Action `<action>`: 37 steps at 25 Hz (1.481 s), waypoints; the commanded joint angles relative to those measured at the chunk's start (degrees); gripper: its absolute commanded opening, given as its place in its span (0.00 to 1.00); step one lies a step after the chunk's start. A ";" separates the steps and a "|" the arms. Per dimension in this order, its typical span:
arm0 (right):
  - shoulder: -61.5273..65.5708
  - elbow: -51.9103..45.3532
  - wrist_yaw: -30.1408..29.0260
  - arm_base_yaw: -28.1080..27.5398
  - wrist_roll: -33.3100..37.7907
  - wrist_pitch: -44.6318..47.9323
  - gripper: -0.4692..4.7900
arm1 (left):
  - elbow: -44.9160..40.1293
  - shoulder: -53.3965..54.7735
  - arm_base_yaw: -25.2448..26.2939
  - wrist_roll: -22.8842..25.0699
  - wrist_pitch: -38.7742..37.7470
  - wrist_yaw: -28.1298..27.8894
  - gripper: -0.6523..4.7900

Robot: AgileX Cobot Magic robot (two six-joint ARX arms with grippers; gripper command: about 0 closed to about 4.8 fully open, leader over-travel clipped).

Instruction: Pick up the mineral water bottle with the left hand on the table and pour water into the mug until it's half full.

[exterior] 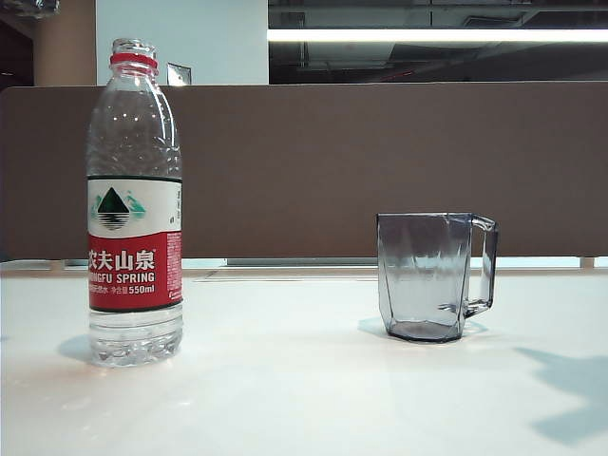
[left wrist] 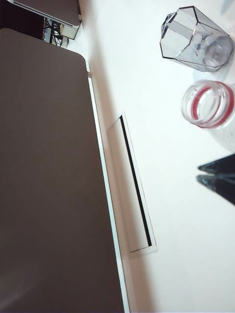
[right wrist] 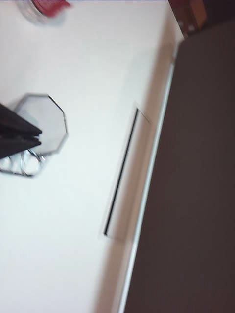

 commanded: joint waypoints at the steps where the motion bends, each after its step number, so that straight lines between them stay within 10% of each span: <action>1: -0.02 0.35 0.13 3.80 0.72 -3.34 0.09 | 0.28 -0.07 0.00 0.26 -0.31 2.99 0.24; 5: -0.02 0.35 3.10 7.78 0.72 -3.58 0.09 | 0.22 -0.04 0.00 0.26 -3.65 8.70 1.00; 37: 0.02 0.33 3.39 8.20 0.96 -3.89 0.09 | -7.67 27.54 -0.04 6.01 25.94 19.28 1.00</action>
